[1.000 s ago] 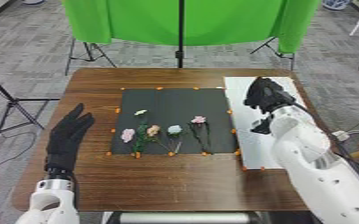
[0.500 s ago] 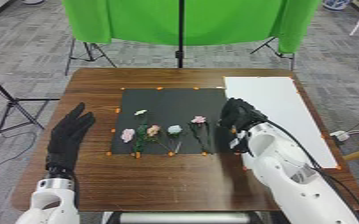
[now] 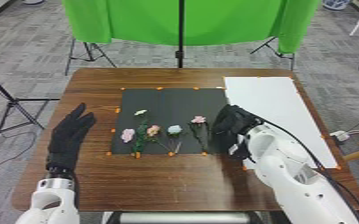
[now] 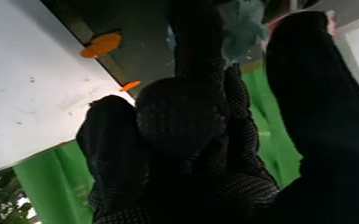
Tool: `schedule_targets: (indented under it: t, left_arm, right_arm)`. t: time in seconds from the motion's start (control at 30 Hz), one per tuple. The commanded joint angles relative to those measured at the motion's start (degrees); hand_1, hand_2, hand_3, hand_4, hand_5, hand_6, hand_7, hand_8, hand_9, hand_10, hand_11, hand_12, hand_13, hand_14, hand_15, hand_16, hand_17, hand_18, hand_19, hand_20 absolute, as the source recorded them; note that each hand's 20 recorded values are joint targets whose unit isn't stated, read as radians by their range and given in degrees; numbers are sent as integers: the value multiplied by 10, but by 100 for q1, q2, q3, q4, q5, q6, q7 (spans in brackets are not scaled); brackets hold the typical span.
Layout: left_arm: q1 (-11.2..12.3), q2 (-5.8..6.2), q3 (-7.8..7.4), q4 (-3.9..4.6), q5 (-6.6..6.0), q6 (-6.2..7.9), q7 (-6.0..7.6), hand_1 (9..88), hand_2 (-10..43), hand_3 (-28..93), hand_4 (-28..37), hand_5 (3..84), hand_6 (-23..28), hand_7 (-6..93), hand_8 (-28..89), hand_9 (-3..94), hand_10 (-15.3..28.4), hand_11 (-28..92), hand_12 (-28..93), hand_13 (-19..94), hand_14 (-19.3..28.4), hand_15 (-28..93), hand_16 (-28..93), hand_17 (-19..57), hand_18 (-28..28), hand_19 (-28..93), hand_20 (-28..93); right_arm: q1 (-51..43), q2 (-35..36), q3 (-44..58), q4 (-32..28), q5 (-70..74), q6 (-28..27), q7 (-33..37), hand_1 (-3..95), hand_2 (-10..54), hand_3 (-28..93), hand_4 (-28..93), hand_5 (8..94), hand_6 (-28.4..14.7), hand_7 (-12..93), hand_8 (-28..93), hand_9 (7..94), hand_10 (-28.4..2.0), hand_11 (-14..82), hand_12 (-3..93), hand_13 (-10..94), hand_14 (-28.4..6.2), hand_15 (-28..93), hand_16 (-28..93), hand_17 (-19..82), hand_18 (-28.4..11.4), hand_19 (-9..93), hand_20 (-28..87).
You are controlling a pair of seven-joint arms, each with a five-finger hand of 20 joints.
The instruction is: Arrange flowers
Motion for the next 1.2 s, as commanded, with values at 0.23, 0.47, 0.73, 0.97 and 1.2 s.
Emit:
schedule_targets:
  t: [0.23,0.47,0.73,0.97,1.2]
  left_arm:
    - [52,-43,-13,28,55,-114,-69,224,23,639,-245,408,39,57,-54,418,133,131,98,333,165,98,31,43,128,33,189]
    - [46,-33,12,17,77,-122,-49,223,20,643,-245,408,39,59,-55,418,134,132,98,332,166,101,31,41,130,37,189]
    - [142,-25,57,-94,193,-219,30,224,20,642,-244,413,40,58,-55,419,134,130,97,336,165,96,28,49,124,25,184]
    - [216,-51,83,-202,500,-312,136,224,19,644,-241,417,38,61,-56,421,133,131,98,338,164,95,26,52,121,21,184]
    - [99,97,195,-234,440,-297,466,226,18,647,-243,423,35,67,-55,425,132,135,100,346,162,102,30,50,127,29,191]
  right_arm:
    - [-111,26,306,-252,-20,-202,32,362,-95,533,-184,642,-8,133,-79,845,-134,306,250,912,-16,602,337,660,-100,932,555]
    - [-777,-219,1402,-667,1728,995,-723,227,-76,553,-139,658,-14,126,-74,843,-143,323,256,887,-42,582,332,615,-128,929,523]
    - [-2339,-1081,3265,-1129,5322,526,-2096,129,13,674,-154,467,3,98,-74,458,-151,53,155,321,-134,76,205,171,-134,76,297]
    - [-3006,-1864,3493,-1287,5709,610,-2601,60,28,712,-164,389,12,69,-69,396,-138,38,126,259,-101,47,136,151,-121,2,265]
    - [-3041,-1905,3539,-1267,5721,529,-2694,36,32,726,-172,382,15,70,-70,398,-130,41,121,253,-91,53,108,142,-115,2,251]
